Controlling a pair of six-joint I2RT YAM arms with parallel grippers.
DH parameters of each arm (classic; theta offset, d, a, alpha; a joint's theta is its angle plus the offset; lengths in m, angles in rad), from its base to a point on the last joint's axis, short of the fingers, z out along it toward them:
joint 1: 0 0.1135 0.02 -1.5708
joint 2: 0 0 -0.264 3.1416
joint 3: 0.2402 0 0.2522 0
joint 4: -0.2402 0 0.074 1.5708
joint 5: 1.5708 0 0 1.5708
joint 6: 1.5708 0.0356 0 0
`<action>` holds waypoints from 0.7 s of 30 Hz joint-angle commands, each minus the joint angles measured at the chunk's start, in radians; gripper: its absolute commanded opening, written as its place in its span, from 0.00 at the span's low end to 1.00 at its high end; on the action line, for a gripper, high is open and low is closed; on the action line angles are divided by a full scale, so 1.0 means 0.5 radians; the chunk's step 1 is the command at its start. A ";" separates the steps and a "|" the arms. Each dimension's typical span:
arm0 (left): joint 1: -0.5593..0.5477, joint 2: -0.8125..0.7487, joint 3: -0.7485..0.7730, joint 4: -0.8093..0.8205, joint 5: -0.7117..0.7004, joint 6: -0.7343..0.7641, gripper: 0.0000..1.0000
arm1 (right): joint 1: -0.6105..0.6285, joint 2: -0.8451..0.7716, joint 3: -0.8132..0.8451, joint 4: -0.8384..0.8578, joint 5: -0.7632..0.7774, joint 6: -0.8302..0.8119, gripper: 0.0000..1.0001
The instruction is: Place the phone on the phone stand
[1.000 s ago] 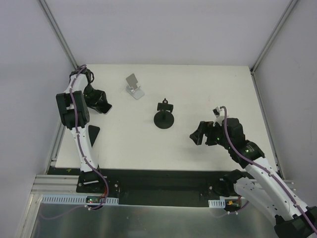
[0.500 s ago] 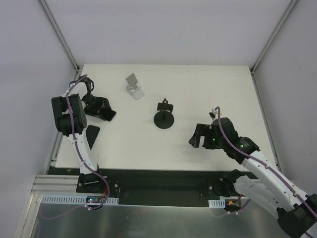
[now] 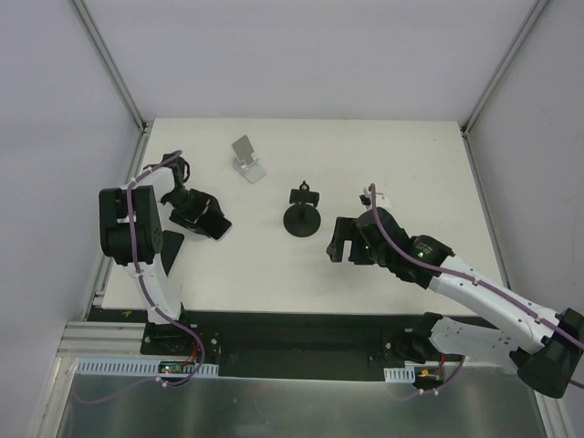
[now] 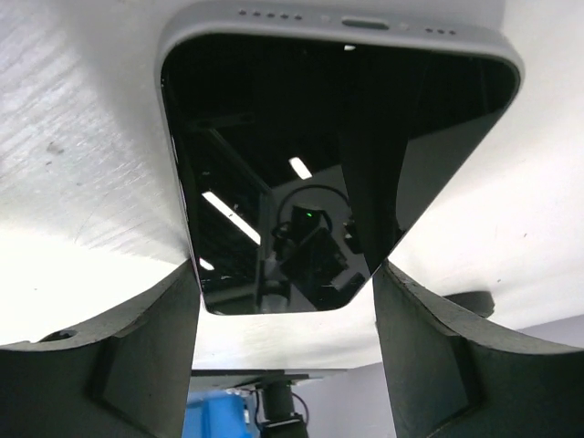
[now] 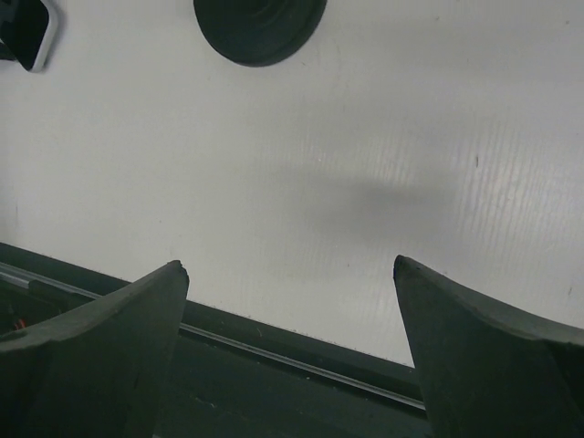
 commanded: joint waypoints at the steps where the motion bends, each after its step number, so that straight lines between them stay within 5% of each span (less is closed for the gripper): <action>1: -0.006 -0.261 -0.181 0.173 0.026 0.182 0.00 | 0.077 0.126 0.246 -0.073 0.230 -0.062 0.98; 8: -0.015 -0.810 -0.463 0.458 0.265 0.348 0.00 | 0.141 0.173 0.384 -0.061 0.319 -0.188 0.98; 21: -0.184 -1.513 -0.847 0.640 0.268 0.544 0.00 | 0.172 0.188 0.439 0.117 0.194 -0.381 0.98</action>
